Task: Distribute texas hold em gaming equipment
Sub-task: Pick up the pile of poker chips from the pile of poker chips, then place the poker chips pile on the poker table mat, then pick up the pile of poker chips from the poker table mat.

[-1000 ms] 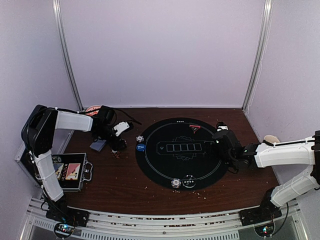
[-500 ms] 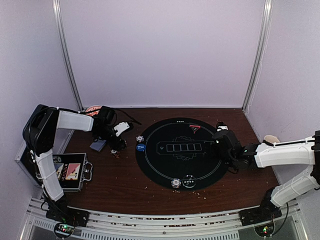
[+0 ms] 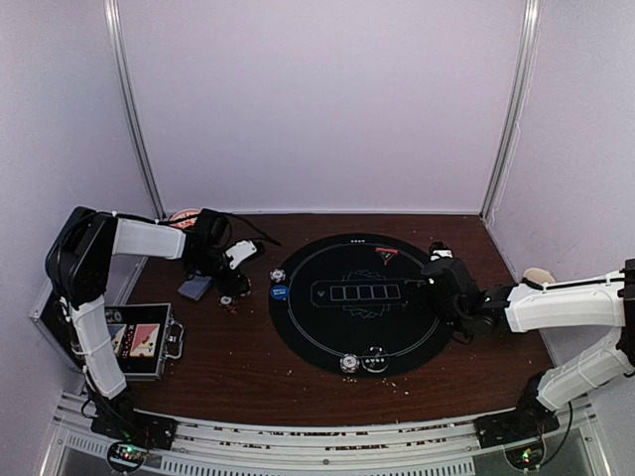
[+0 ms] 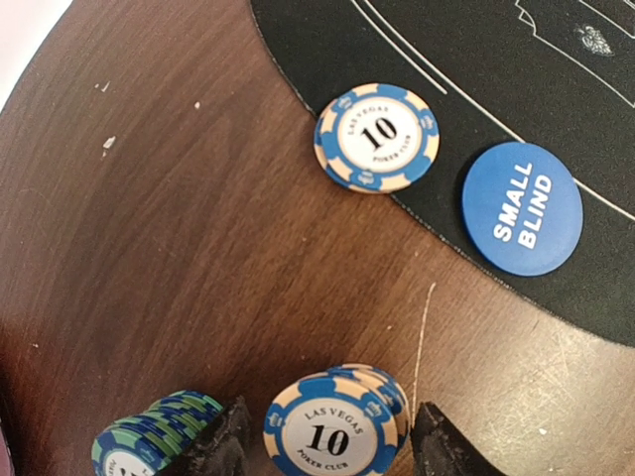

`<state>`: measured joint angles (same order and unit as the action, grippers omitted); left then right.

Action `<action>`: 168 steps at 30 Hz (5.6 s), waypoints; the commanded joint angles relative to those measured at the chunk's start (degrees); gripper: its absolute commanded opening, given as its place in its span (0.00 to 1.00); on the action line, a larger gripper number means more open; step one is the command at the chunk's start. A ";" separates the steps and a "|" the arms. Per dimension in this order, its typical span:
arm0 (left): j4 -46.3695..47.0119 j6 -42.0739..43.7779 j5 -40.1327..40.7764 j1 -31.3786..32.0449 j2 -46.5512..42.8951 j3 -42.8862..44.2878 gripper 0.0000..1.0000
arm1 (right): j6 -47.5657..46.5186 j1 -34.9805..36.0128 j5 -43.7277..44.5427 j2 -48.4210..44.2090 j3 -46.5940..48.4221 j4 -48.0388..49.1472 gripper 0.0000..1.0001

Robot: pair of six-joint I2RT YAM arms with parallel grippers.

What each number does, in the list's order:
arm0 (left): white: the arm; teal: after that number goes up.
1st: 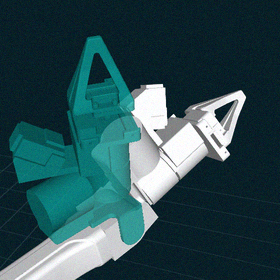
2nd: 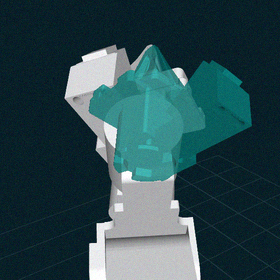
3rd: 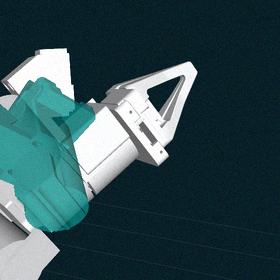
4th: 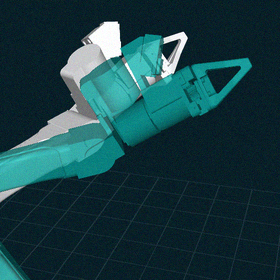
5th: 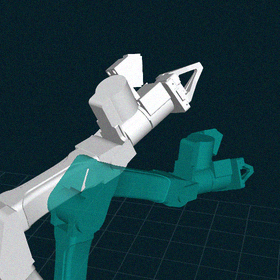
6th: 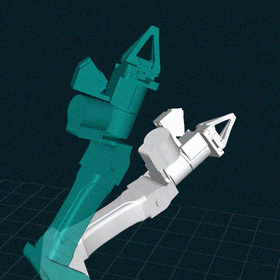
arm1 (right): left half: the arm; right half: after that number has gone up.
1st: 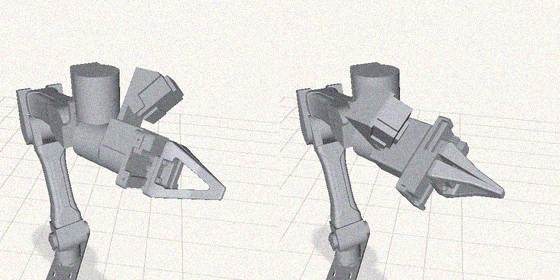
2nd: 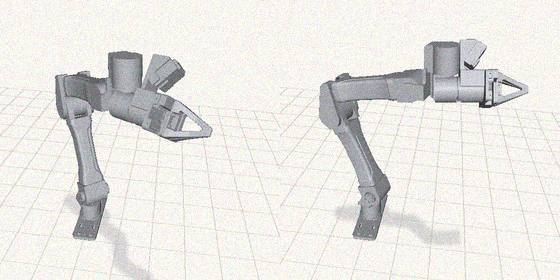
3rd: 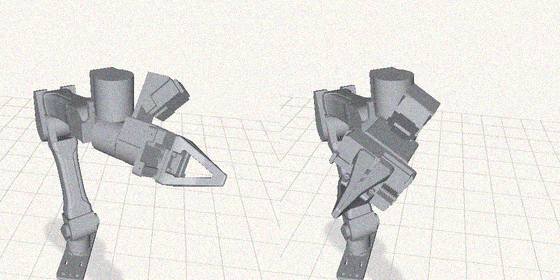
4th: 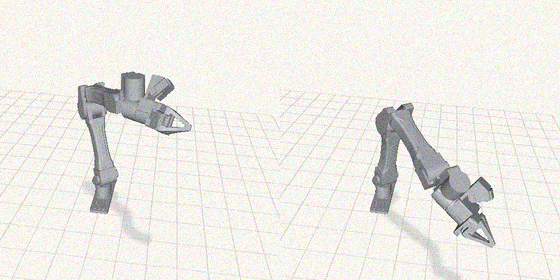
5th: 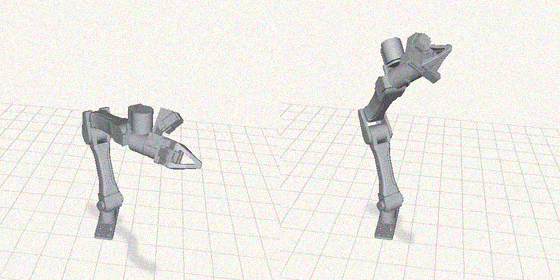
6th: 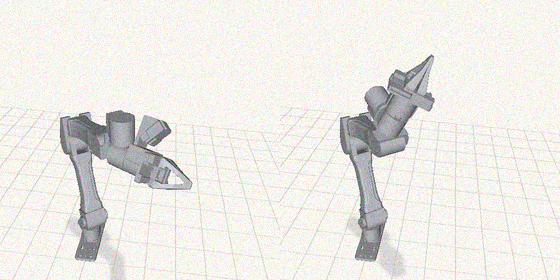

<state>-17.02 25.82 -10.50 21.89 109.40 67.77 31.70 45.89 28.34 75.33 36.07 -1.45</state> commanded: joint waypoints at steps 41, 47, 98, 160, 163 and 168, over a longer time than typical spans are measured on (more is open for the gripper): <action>-2.37 -0.50 -3.79 -1.20 1.45 2.98 0.34 | 0.03 0.26 0.49 0.08 0.58 0.72 1.00; -3.29 -0.67 -4.66 -1.08 -0.41 3.52 0.33 | 0.15 0.30 0.66 0.00 0.63 0.62 1.00; -9.30 -11.06 -2.23 26.65 25.68 37.39 0.71 | 1.10 0.25 4.63 -6.11 -2.06 1.45 1.00; 12.68 -9.96 4.73 1.82 -34.53 -16.61 0.98 | -8.24 5.74 -17.03 46.00 41.96 -13.56 0.77; 12.95 -10.10 4.75 1.67 -34.30 -16.63 0.98 | -8.23 5.73 -16.83 46.47 41.91 -13.44 0.75; 13.06 -10.27 4.73 1.49 -34.11 -16.62 0.98 | -7.93 5.77 -16.56 46.49 41.80 -13.27 0.63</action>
<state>-6.94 16.34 -6.17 23.92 75.88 51.72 23.49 51.16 10.52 119.72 77.71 -13.34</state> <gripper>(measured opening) 0.979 0.668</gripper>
